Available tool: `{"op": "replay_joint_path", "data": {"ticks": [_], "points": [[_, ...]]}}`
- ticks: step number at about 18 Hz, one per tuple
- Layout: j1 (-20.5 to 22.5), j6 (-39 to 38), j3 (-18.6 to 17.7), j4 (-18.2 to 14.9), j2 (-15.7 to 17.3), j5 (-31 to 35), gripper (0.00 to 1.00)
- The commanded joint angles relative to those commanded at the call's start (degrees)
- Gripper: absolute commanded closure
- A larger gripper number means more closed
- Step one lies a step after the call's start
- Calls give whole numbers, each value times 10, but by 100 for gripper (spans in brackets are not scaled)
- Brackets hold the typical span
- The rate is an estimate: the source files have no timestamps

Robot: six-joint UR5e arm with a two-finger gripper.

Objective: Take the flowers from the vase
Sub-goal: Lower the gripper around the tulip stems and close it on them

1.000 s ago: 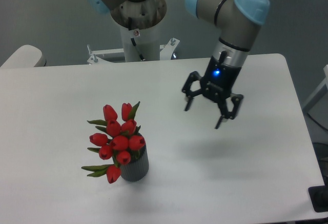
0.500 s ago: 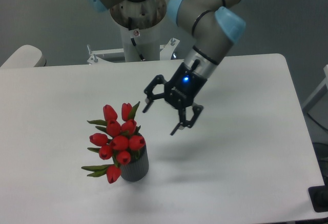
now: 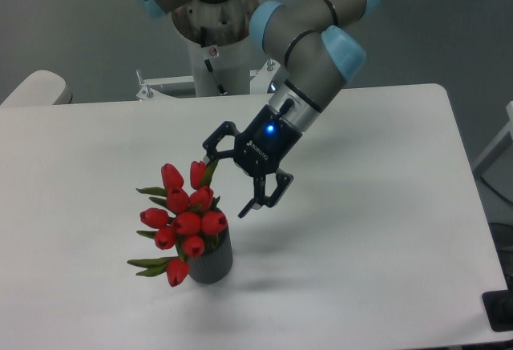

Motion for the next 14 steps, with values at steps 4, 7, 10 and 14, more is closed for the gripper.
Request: {"op": "replay_joint_path", "data": {"ticks": [4, 7, 10, 14], "points": [[-2, -1, 21, 2, -18, 0, 0], [-11, 2, 26, 3, -26, 0, 0], [-23, 2, 34, 4, -35, 0, 0], [-28, 2, 35, 22, -47, 0, 0]]}}
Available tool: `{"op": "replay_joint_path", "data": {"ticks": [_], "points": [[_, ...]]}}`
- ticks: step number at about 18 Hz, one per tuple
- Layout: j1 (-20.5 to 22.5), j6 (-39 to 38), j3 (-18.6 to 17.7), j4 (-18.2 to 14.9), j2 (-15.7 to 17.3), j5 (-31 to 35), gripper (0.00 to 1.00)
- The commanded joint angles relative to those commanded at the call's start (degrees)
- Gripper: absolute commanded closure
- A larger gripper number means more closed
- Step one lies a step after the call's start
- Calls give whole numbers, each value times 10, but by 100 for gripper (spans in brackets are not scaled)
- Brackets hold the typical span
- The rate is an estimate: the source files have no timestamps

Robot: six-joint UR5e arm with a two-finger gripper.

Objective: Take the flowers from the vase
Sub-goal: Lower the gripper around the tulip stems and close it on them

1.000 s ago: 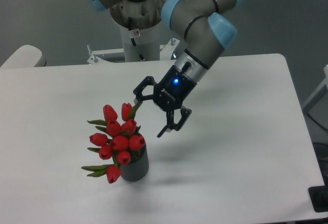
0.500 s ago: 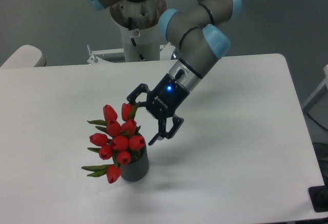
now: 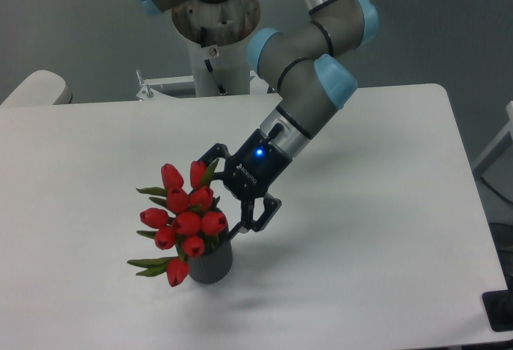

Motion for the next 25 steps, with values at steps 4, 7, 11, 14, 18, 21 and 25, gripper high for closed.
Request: {"op": "replay_joint_path", "data": {"ticks": [4, 7, 11, 14, 18, 21, 25], "points": [[-6, 0, -1, 1, 2, 0, 0], [-7, 0, 1, 1, 1, 0, 18], [-7, 0, 10, 1, -2, 0, 44], [-6, 0, 13, 1, -4, 0, 57], [-5, 0, 16, 1, -4, 0, 66], [-4, -1, 17, 1, -3, 0, 67], [1, -3, 13, 1, 3, -17, 67]]}}
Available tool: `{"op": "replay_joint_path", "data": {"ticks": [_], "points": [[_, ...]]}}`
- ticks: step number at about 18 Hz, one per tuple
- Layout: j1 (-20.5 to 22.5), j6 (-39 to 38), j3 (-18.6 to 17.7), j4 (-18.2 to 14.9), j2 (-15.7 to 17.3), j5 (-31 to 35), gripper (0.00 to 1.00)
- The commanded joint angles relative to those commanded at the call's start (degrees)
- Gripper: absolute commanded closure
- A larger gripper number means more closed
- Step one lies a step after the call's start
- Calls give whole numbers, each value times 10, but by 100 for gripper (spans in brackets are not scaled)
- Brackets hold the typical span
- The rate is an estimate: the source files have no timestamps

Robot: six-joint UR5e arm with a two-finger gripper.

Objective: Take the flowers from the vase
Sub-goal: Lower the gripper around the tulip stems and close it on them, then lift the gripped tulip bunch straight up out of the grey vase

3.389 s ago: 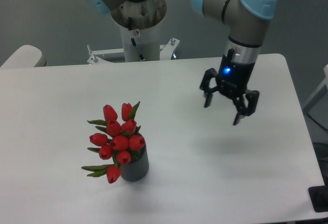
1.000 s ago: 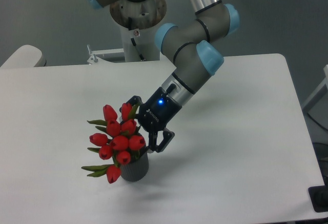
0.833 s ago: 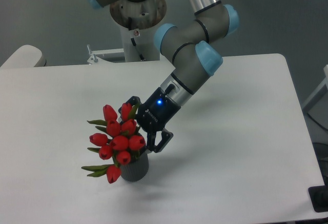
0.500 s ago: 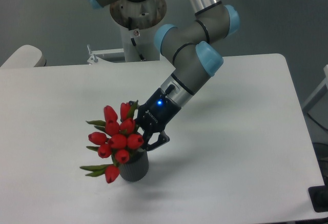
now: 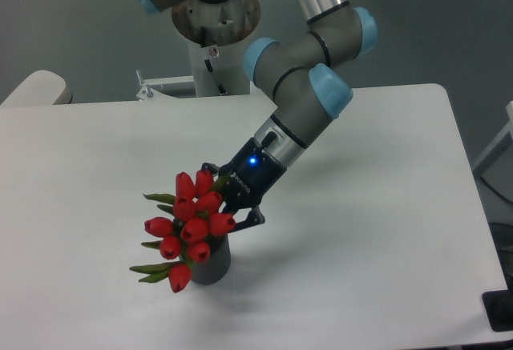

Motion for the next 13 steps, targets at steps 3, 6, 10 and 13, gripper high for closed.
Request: {"op": "replay_joint_path", "data": {"ticks": [3, 6, 10, 13], "points": [[5, -4, -4, 0, 9, -19, 67], [4, -39, -3, 0, 25, -20, 67], [6, -81, 4, 0, 38, -20, 67], [11, -105, 11, -1, 54, -26, 67]]}}
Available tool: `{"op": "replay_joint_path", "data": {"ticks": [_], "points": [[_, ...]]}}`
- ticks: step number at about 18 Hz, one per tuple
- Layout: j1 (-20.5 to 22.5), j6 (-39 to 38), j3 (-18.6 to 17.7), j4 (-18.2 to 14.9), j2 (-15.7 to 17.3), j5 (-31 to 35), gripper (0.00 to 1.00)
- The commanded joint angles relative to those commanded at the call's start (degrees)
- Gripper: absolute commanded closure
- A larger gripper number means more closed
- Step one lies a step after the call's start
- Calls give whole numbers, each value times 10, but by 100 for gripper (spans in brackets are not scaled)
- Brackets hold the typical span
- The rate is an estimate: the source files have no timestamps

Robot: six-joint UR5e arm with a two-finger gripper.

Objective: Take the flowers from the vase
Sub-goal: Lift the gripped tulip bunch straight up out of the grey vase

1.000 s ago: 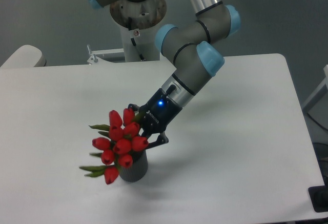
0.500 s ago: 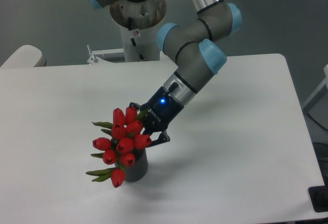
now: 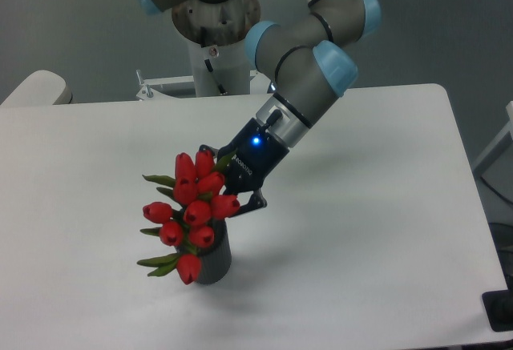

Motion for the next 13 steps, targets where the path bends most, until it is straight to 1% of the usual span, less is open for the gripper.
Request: {"op": "replay_joint_path", "data": {"ticks": [3, 5, 8, 11, 13], "points": [[5, -51, 21, 0, 5, -29, 67], [6, -72, 31, 0, 13, -31, 67], [9, -91, 36, 0, 25, -40, 67], [16, -113, 52, 0, 33, -43, 67], [18, -134, 70, 0, 33, -43, 67]]}}
